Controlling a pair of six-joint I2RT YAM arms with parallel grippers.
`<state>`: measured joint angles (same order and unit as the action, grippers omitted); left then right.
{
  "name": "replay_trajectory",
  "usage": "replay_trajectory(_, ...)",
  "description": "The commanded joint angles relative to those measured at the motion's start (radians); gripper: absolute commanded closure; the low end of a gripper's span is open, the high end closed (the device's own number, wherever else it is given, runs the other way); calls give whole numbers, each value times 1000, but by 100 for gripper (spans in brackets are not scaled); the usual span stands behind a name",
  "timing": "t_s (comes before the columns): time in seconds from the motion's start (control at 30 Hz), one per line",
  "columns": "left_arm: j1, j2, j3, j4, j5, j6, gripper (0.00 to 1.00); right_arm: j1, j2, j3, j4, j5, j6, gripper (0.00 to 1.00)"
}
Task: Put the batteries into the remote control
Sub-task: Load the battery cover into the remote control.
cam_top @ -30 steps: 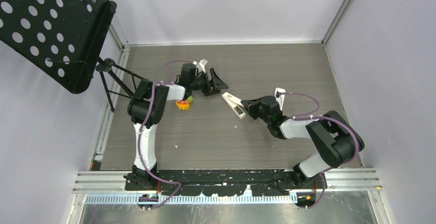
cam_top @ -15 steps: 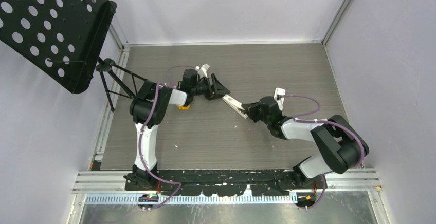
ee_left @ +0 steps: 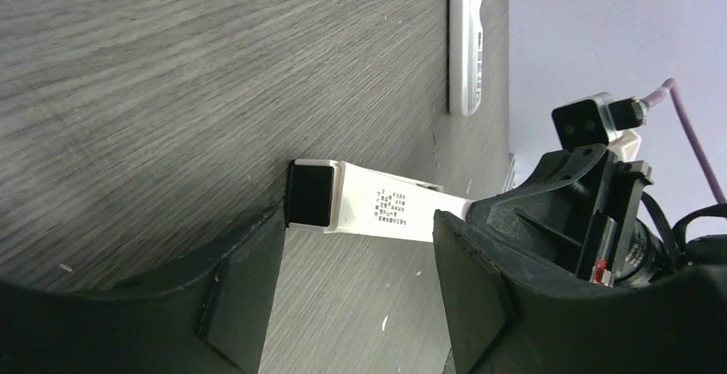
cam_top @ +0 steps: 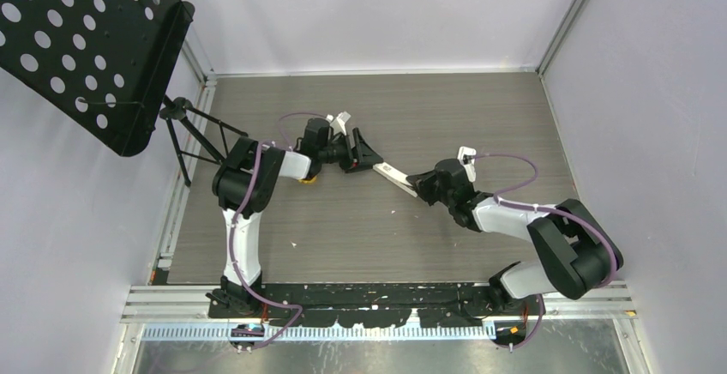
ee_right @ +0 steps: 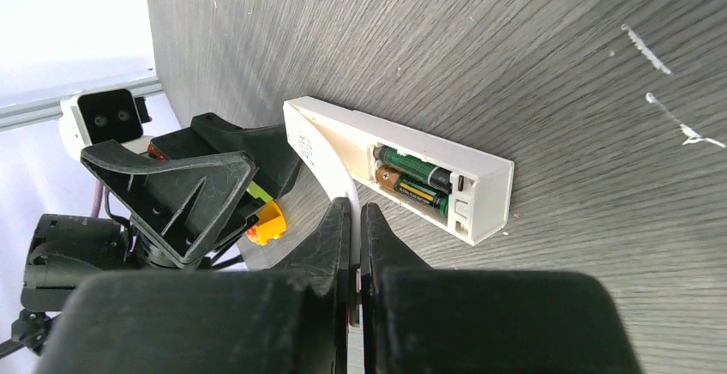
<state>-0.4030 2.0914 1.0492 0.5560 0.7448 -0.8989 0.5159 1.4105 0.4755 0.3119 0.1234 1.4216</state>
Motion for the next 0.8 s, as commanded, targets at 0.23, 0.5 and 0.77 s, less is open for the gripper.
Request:
replay_trajectory(0.23,-7,-35,72,-239,-21,163,40,-30,54,17,-198,-13,-116,100)
replay_trajectory(0.5,-22,-25,100,-351,-46,247,46,-36,79,26,-185,-42,-122,100)
replay_trajectory(0.77,-29,-4,123,-390,-95,249,47,-43,50,22,-235,-25,-132,100)
